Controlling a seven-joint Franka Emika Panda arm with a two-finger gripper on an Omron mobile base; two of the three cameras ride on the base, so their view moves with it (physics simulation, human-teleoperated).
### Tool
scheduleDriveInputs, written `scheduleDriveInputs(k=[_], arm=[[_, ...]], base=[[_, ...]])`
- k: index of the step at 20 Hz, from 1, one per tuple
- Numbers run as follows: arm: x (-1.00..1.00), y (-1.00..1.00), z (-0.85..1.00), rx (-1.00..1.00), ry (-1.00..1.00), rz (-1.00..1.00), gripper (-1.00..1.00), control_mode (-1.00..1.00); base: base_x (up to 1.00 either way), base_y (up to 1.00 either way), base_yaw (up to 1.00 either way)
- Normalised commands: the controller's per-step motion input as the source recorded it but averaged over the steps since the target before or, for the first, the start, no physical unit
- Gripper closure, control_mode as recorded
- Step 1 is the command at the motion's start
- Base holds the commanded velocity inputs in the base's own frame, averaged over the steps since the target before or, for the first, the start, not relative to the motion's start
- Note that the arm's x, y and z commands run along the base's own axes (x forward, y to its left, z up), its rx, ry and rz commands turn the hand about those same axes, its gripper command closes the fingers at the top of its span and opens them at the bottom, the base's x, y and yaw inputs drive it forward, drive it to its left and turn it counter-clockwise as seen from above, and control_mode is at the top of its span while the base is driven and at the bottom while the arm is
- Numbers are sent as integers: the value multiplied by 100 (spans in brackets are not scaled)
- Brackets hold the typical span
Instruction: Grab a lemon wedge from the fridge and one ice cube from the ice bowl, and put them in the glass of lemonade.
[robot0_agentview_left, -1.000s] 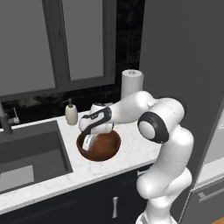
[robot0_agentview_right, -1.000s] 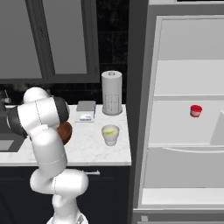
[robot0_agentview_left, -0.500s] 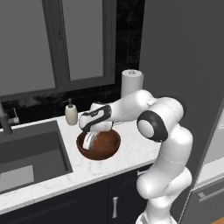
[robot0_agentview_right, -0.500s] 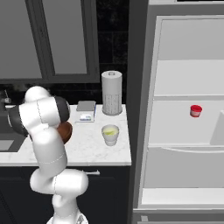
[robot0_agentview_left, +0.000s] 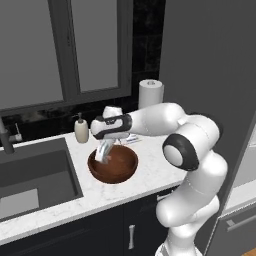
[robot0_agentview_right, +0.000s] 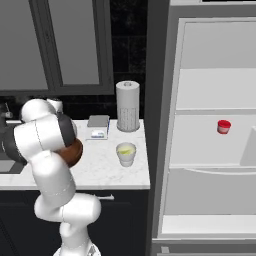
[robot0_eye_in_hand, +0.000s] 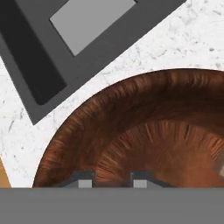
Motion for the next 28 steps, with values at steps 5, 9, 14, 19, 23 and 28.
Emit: scheduleDriveInputs(k=[5, 9, 14, 19, 23, 28], arm=[[-16, -74, 22, 0, 0, -16, 100, -100], [-10, -90, 32, 0, -1, -33, 100, -100], [-8, -70, 46, -5, -1, -39, 100, -100], [-1, -54, 36, -14, -3, -31, 100, -100], [8, -42, 23, -23, 0, -29, 100, -100], [35, -38, 9, -19, -2, -22, 100, -100]], base=[[0, 0, 0], [0, 0, 0], [0, 0, 0], [0, 0, 0], [0, 0, 0], [0, 0, 0]])
